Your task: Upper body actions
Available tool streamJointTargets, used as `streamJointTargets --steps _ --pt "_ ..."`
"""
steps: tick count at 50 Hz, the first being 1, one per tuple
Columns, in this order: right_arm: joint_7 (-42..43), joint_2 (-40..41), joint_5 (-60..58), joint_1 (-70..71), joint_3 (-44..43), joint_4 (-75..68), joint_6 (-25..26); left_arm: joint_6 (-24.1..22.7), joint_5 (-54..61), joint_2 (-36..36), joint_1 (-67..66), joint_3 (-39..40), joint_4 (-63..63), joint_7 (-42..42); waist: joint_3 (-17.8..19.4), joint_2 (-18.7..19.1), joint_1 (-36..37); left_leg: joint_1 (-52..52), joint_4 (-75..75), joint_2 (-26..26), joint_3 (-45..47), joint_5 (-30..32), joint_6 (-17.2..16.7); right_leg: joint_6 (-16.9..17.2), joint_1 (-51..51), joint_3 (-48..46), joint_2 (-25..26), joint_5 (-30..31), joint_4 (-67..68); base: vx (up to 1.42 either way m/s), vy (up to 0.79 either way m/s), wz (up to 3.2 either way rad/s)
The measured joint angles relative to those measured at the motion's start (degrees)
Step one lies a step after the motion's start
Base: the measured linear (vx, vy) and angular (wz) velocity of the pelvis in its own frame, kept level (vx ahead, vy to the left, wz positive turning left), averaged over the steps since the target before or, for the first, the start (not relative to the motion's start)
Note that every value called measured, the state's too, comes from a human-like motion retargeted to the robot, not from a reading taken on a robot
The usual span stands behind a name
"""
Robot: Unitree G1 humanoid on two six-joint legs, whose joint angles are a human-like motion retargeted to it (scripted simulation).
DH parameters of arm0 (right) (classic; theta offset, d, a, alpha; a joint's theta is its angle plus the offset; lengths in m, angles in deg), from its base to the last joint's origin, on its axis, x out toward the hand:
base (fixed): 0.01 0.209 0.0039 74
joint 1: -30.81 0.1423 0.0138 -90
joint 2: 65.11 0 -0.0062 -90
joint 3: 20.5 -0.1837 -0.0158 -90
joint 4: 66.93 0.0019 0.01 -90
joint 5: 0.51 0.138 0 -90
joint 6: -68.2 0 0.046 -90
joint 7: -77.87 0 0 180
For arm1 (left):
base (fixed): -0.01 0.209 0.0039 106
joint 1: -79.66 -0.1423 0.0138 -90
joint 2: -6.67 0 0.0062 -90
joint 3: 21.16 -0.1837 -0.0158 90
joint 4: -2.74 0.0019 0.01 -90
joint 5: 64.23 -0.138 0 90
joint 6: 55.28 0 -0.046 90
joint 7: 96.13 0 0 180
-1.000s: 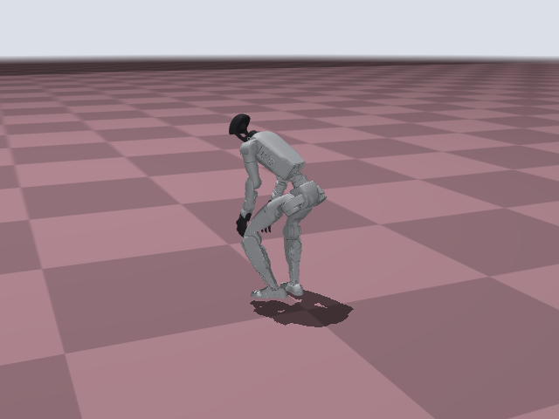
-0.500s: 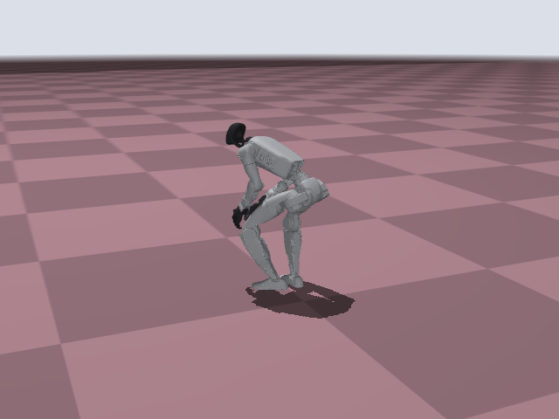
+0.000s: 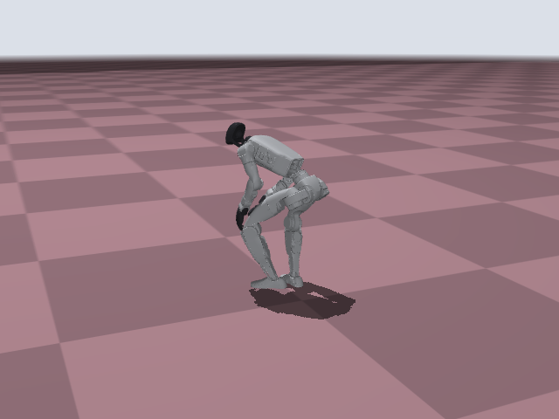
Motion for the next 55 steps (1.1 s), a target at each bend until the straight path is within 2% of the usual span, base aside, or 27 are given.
streamJointTargets --steps 15,20,23,25,27,30,34,36,40,45,48,52,55 --pt "2.9 -0.1 3.1 -0.8 0.6 -0.2 -1.9 0.7 -4.1 -3.0 0.2 0.5 1.1 -3.2 0.0 -0.6 0.9 -0.1 4.7 0.4 -1.1 -2.0 0.2 -0.5 -0.1 0.7 -0.3 -3.0 5.7 0.00 0.00 0.00" --pt "0.5 1.1 4.1 0.4 -0.5 -1.6 -2.3 1.2 -5.4 -2.8 1.2 1.0 1.8 -4.0 0.0 -1.1 0.9 -0.1 3.9 0.7 -1.4 -1.6 0.1 -0.5 0.4 0.4 0.4 -2.5 4.3 0.00 0.00 0.00" --pt "-1.9 3.6 2.4 1.4 -3.1 -4.7 -4.5 0.2 -8.7 -3.8 1.2 2.9 4.1 -2.7 0.0 -1.3 1.2 2.8 1.0 0.6 -1.3 -0.7 -0.4 0.0 3.8 0.0 1.3 -1.4 0.5 0.05 -0.06 -0.06" --pt "-2.5 5.3 2.0 2.1 -6.0 -9.8 -8.1 -0.9 -9.7 -4.2 1.2 5.3 7.3 -1.7 0.0 -1.5 1.2 5.6 -2.0 0.4 -1.2 0.3 -0.9 0.7 6.5 0.1 2.2 -0.3 -2.5 0.09 -0.08 0.00" --pt "-1.6 4.7 4.2 2.3 -7.6 -17.3 -10.0 -0.2 -6.6 -1.6 0.6 5.8 11.6 0.7 0.0 -1.6 1.1 8.5 -5.5 -0.1 -1.1 1.8 -1.5 1.4 9.4 0.4 2.8 0.9 -6.0 0.14 -0.08 0.09" --pt "1.7 7.2 5.7 2.1 -9.6 -29.4 -6.9 4.2 -4.5 -1.5 -3.1 6.6 16.2 2.6 0.0 -1.9 0.3 14.1 -11.3 -1.0 -0.5 4.1 -2.6 2.3 15.1 0.6 3.4 3.2 -12.4 0.03 0.01 0.11" --pt "-1.1 4.7 11.1 0.0 -13.3 -47.8 -7.4 0.4 1.8 0.6 -8.9 6.0 25.1 -0.8 0.0 -1.8 0.6 25.6 -20.9 -2.9 0.9 7.2 -4.0 4.1 26.2 0.7 3.6 7.2 -22.9 0.17 0.04 0.28" --pt "-0.9 3.5 11.9 -1.8 -15.0 -56.7 -5.9 -0.9 4.5 0.9 -11.9 6.3 31.2 -2.0 0.0 -2.2 0.4 32.9 -26.8 -4.6 2.0 9.2 -4.7 5.2 32.7 0.9 3.2 9.5 -28.6 0.25 0.09 0.38" --pt "8.9 2.1 15.4 -7.1 -17.4 -71.1 -3.4 -2.5 8.5 1.2 -18.4 9.8 44.0 1.6 0.0 -3.3 0.4 49.2 -39.8 -8.1 4.2 13.1 -6.0 8.0 47.0 1.3 2.5 13.2 -39.5 0.25 0.14 0.19" --pt "19.0 2.0 16.1 -14.5 -19.1 -78.9 -6.4 -2.1 10.5 2.0 -28.0 21.7 54.4 9.6 -0.2 -4.8 -2.3 70.0 -54.8 -12.1 5.5 16.3 -6.7 11.7 64.4 1.7 1.7 15.3 -49.4 0.29 0.22 0.07" --pt "21.4 3.0 13.7 -19.1 -21.9 -79.6 -8.2 -4.4 11.8 2.3 -34.7 28.8 59.9 9.4 -3.2 -4.8 -3.7 79.5 -61.0 -13.0 5.7 17.0 -7.1 13.2 73.0 1.4 2.3 16.0 -54.2 0.42 0.33 0.00" --pt "19.7 3.4 16.5 -25.7 -21.6 -80.1 -9.7 -7.2 12.8 4.3 -45.5 33.9 67.4 8.0 -12.3 -4.6 -6.9 86.1 -65.7 -13.4 4.7 16.9 -7.0 14.9 80.1 -1.3 3.5 17.3 -59.6 0.63 0.31 0.22" --pt "16.9 3.6 17.7 -28.8 -20.8 -80.0 -9.9 -5.3 10.0 6.3 -51.1 36.8 71.9 8.6 -18.9 -5.0 -9.1 88.7 -67.9 -14.0 4.1 16.8 -7.1 15.7 82.4 -4.3 3.6 17.2 -61.0 0.51 0.23 0.17"
